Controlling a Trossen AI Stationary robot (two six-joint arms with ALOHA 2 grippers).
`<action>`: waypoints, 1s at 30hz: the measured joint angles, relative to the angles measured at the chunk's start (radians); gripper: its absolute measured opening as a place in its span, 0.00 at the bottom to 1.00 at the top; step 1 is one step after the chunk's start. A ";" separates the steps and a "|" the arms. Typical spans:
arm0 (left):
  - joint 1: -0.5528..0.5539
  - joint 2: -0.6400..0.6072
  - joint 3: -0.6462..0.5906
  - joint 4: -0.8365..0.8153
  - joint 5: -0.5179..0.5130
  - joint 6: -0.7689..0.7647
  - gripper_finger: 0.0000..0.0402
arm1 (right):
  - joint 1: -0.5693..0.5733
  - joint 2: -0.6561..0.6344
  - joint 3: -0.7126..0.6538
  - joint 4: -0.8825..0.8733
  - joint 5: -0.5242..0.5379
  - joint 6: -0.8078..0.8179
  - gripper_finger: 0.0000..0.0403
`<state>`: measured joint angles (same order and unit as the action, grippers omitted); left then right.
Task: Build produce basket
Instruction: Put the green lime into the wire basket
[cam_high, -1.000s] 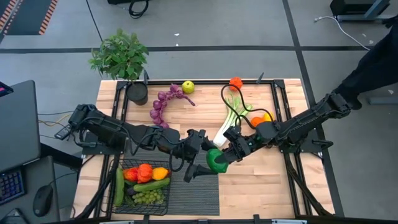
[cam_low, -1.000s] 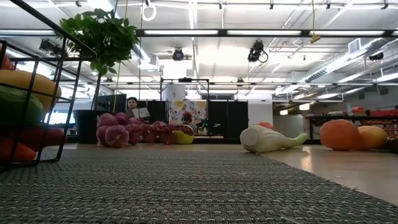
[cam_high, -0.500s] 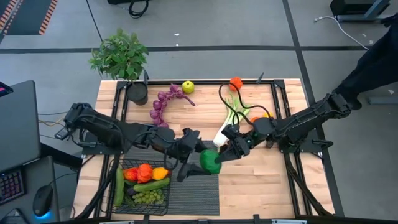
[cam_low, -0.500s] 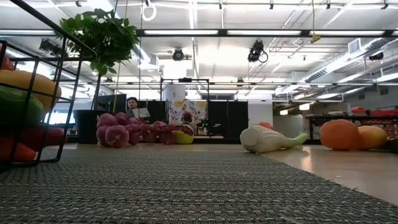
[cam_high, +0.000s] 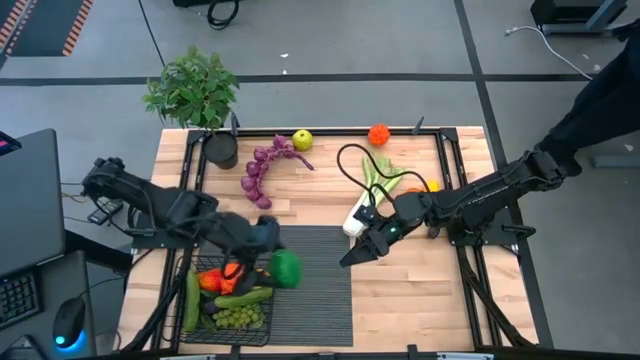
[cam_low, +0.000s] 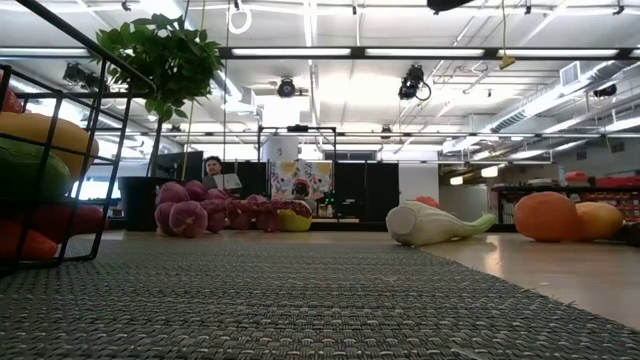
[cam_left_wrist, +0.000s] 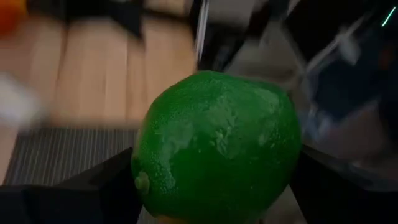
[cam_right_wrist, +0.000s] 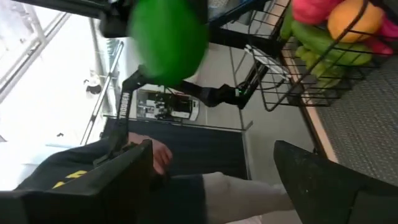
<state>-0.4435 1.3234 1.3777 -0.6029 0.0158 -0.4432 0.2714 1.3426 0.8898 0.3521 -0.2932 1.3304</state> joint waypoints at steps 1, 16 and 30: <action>-0.013 -0.005 -0.001 -0.061 0.000 -0.022 0.84 | 0.000 0.000 0.000 -0.012 0.001 -0.002 0.84; -0.212 -0.009 -0.018 -0.437 -0.004 -0.276 0.84 | -0.007 0.000 0.000 -0.020 0.014 -0.096 0.83; -0.344 -0.007 -0.201 -0.423 -0.044 -0.770 0.84 | 0.004 -0.001 0.002 -0.044 0.052 -0.223 0.79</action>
<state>-0.7872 1.3159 1.1772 -1.0262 -0.0278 -1.2130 0.2755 1.3415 0.8917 0.3081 -0.2417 1.1075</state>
